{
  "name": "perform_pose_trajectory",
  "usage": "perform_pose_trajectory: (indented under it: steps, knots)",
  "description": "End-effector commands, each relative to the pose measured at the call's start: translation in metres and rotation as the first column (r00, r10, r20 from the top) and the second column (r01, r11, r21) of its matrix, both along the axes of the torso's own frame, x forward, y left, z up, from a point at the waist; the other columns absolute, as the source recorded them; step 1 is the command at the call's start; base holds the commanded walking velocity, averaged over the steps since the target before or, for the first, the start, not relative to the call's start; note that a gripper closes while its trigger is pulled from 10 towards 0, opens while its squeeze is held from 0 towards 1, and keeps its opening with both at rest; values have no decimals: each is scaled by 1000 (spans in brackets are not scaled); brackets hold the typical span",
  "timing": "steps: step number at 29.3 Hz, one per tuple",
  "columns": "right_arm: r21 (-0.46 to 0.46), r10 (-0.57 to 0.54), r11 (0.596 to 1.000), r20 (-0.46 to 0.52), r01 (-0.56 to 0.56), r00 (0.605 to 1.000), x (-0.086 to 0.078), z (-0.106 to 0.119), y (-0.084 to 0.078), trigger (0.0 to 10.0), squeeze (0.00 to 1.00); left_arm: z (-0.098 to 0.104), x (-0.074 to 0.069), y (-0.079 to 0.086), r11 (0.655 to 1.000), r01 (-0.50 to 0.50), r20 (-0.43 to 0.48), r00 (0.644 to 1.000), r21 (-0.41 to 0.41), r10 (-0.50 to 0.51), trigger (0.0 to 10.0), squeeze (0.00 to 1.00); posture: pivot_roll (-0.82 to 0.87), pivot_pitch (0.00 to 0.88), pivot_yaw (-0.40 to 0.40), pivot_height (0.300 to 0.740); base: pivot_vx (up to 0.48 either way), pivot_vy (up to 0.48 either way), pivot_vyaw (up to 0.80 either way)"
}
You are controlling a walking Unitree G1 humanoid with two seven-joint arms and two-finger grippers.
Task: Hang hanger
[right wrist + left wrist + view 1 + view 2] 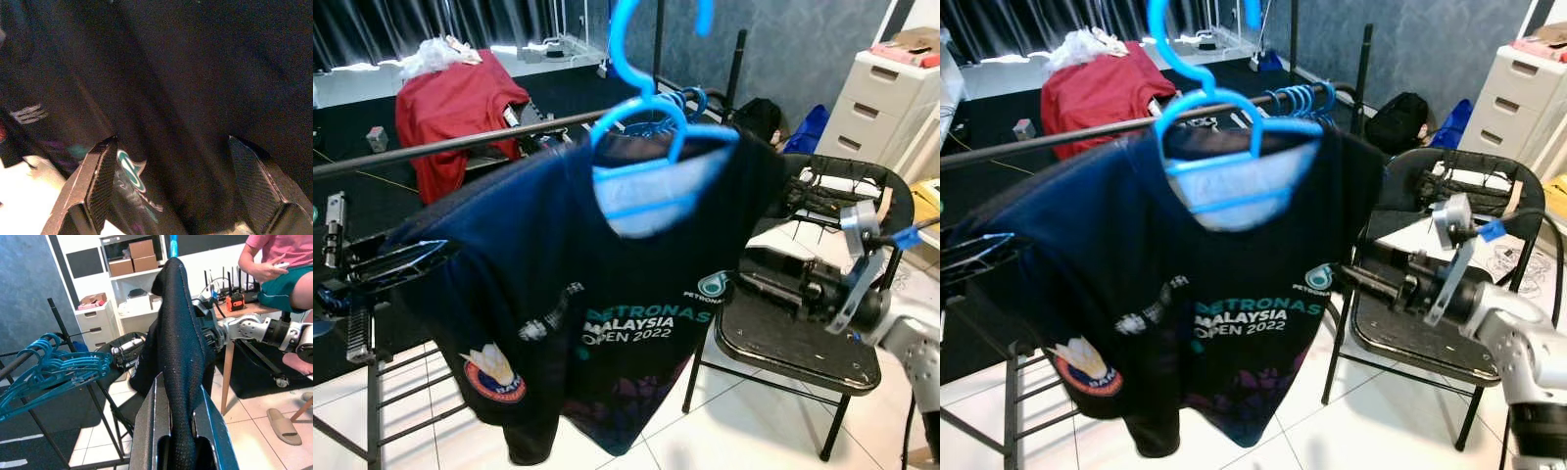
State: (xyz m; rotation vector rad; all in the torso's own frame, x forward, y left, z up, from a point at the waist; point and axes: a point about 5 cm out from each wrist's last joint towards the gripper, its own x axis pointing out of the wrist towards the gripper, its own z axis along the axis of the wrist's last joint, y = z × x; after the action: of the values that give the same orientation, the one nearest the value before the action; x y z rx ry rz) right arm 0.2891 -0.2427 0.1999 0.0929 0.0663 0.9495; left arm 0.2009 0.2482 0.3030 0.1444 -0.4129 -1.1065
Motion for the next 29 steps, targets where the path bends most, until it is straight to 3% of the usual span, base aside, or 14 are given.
perform_pose_trajectory:
  steps: [1,11,12,13,29]
  knots:
    - [-63,-8,998,-18,7,1000,4,-10,6,10000,0,9,-4,-3,999,38,21,999,32,-39,10000,0,-70,28,-5,740,0,0,0]
    - [-46,-91,994,94,96,991,16,13,8,10000,0,15,-6,-6,997,68,4,998,29,-68,10000,0,-69,31,-5,740,0,0,0]
    - [-40,-96,994,104,101,990,17,15,8,3686,0,15,-6,-7,997,73,1,997,25,-74,10000,0,-69,31,-6,740,0,0,0]
    - [-33,-97,994,109,101,989,17,17,9,0,0,14,-6,-8,997,77,-2,997,22,-77,10000,0,-69,32,-5,740,0,0,0]
    - [-13,-92,995,155,95,984,18,28,12,0,0,9,-3,-5,999,52,-30,998,16,-51,10000,0,-72,34,-1,740,0,0,0]
